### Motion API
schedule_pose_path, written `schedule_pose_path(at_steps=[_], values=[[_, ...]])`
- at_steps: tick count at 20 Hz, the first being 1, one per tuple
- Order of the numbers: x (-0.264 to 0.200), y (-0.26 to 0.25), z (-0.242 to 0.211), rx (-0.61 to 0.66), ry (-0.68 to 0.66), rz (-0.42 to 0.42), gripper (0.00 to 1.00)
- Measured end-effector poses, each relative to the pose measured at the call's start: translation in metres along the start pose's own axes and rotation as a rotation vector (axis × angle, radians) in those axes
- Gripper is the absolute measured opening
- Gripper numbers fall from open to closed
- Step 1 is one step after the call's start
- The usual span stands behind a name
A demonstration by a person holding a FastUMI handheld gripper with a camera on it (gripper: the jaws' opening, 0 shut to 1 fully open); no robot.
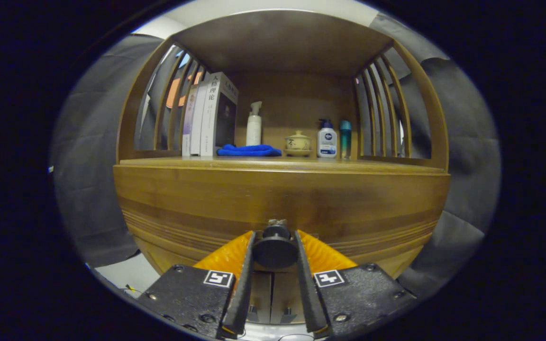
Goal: Pull open the drawer, take out the items inside it, and place them on the countertop above the cabinet.
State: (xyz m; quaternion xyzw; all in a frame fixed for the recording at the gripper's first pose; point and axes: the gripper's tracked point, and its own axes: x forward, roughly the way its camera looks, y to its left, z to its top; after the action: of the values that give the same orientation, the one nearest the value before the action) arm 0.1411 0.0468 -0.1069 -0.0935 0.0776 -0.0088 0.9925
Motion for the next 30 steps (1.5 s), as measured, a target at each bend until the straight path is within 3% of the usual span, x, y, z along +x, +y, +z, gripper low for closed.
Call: schedule_pose_path(at_steps=[1,7,21,30], values=[[0.001,0.001,0.0,0.02,0.005,0.0,0.46],[-0.005,0.003,-0.003,0.067,0.057,0.044,0.33],[-0.101,0.006,-0.025,0.003,0.05,0.031,0.33],[-0.134,0.01,-0.038,0.068,0.075,0.04,0.33]])
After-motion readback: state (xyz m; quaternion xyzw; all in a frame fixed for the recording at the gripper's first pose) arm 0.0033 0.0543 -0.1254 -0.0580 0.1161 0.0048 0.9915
